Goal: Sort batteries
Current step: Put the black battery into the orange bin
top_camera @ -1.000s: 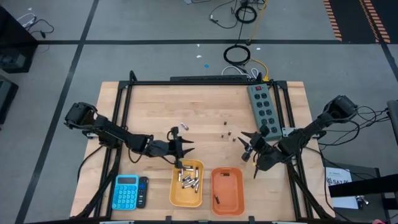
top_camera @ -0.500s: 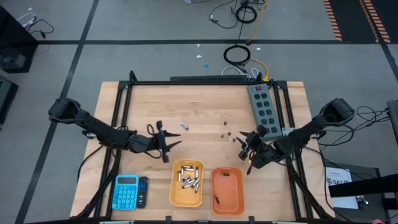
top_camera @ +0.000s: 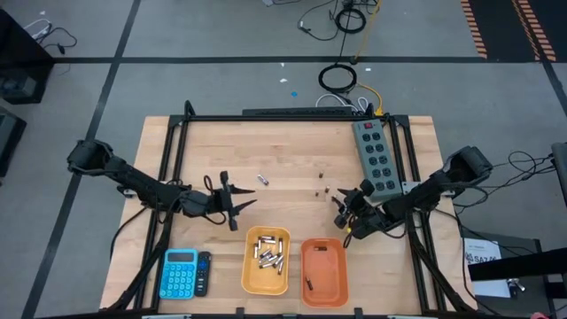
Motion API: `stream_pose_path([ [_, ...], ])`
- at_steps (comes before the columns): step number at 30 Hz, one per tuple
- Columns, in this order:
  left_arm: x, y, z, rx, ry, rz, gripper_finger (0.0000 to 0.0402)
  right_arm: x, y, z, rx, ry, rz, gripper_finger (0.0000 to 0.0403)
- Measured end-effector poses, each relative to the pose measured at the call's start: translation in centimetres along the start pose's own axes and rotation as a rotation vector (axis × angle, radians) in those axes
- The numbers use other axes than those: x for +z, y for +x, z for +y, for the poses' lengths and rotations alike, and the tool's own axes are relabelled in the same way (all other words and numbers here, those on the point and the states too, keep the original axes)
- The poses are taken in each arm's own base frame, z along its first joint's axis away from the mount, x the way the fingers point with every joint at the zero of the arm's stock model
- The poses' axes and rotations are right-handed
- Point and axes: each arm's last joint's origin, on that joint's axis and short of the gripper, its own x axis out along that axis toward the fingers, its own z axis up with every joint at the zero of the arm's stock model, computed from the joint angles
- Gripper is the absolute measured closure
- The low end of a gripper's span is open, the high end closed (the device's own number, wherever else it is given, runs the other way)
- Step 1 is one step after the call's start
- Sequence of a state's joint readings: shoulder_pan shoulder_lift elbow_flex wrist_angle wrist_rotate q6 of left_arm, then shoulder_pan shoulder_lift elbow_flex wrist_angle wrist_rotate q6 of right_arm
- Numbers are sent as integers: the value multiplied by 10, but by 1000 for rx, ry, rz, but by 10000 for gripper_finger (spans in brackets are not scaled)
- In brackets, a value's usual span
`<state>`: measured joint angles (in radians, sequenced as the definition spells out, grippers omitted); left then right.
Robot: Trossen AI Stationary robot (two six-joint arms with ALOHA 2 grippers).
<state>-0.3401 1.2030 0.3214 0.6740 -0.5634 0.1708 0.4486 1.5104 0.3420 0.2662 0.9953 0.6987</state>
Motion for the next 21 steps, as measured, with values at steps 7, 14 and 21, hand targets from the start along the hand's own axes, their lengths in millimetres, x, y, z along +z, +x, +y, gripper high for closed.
stream_pose_path([
  [7, 0, 0, 0, -4, 0, 0, 267, -8, 9, 0, -11, 1, 36, 255],
  [14, -1, 0, 0, -6, 3, 4, 267, -11, 16, 1, 7, 16, 73, 272],
  [21, -1, 0, 0, -6, 4, 6, 267, -16, 23, 0, 10, 15, 118, 382],
])
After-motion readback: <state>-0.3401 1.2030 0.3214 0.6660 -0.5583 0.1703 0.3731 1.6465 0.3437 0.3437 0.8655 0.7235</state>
